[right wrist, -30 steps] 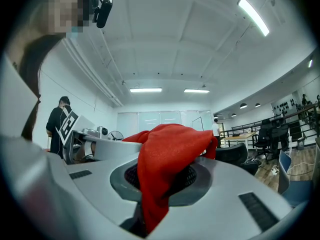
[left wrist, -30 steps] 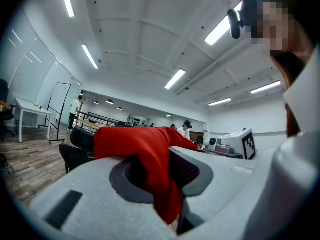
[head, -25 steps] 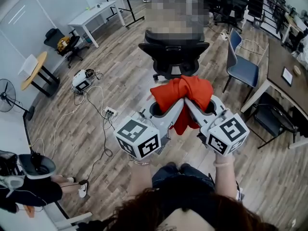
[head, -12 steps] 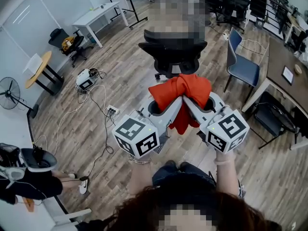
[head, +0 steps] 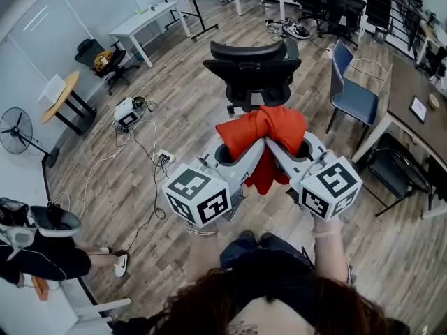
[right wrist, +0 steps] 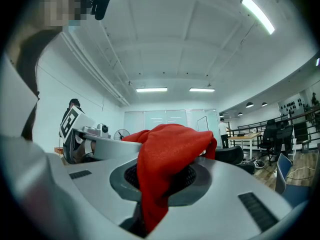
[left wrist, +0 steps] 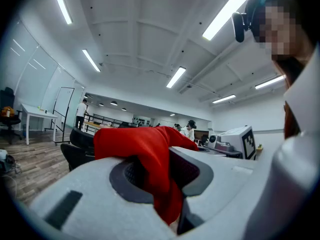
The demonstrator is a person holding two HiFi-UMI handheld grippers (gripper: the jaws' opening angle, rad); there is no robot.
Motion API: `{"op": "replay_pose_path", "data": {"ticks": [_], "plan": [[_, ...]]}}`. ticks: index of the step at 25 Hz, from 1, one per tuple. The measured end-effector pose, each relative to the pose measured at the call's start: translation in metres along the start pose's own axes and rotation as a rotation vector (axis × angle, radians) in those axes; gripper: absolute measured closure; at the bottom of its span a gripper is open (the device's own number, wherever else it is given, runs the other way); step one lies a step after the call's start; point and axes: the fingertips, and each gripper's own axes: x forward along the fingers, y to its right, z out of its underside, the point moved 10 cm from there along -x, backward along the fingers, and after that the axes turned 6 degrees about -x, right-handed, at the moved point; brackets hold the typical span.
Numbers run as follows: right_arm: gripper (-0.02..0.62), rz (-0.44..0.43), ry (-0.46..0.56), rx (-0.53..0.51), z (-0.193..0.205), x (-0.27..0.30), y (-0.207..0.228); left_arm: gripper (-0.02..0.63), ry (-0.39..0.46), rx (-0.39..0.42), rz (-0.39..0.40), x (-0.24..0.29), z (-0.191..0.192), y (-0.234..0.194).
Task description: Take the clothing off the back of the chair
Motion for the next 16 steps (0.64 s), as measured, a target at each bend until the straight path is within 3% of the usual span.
{"op": "replay_pose_path", "data": {"ticks": [16], "plan": [[0.528, 0.028, -0.002, 0.003, -0.002, -0.002, -0.012, 0.511, -0.011, -0.015, 0.028, -0.009, -0.001, 0.000]]}}
